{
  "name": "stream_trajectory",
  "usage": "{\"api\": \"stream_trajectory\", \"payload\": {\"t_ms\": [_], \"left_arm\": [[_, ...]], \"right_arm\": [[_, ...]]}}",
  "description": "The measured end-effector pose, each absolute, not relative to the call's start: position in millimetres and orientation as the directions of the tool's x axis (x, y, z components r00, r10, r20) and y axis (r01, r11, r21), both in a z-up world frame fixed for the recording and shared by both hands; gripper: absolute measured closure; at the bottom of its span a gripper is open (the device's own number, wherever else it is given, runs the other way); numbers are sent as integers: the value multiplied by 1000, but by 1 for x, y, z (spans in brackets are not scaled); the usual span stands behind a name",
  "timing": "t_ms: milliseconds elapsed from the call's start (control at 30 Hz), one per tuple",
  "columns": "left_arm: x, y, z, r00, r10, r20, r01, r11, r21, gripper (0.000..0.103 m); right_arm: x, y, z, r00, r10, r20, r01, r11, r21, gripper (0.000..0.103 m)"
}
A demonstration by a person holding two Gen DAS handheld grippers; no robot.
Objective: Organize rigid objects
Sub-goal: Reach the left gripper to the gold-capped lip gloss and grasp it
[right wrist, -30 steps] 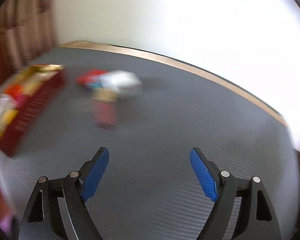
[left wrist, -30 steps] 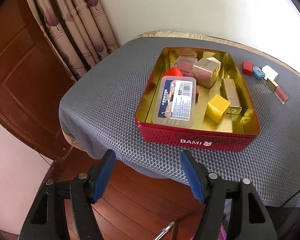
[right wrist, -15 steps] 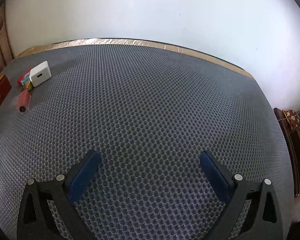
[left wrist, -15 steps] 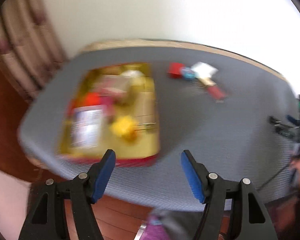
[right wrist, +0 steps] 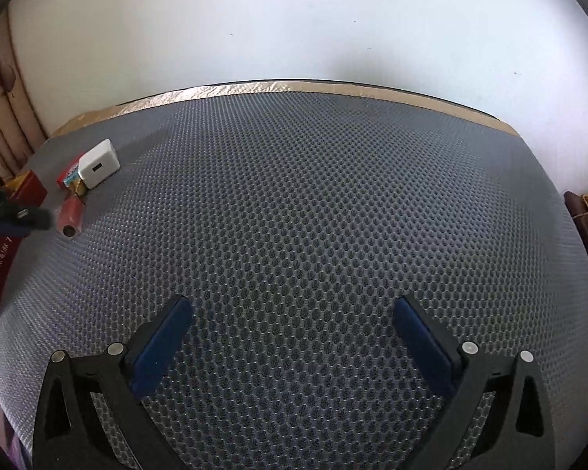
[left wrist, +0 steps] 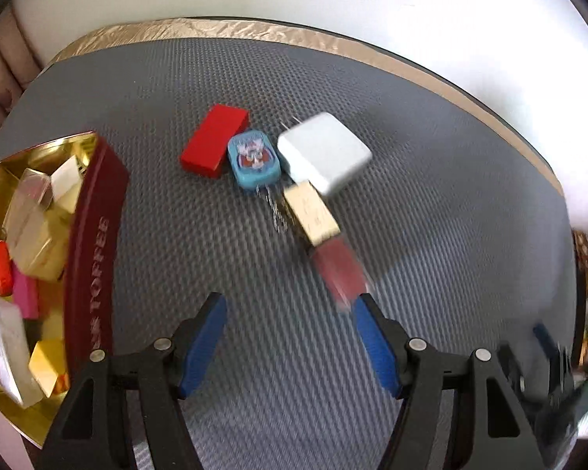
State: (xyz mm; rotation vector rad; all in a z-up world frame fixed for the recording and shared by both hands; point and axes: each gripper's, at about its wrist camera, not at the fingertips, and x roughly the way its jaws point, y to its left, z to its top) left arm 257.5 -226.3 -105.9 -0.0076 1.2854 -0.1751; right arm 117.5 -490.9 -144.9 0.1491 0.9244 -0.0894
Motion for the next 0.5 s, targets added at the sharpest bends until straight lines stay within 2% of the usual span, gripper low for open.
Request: {"api": "stream_trajectory", "payload": {"t_ms": [167,367,500], "left_arm": [[275,-232,-110,272,-150,-951,62,989,-138,33],[284,-244,-124,219,-84,-972,58,996,-73,33],[282,-248,-124,274,-58,-960,59,997,-44,34]], "right_arm": [[118,-476,-138,602,15,-799,127,985,114,0],[115,-477,-136,610,40,-791,118,983,140,0],[113,-480,-133,614,52,-788,116,981,155,0]]}}
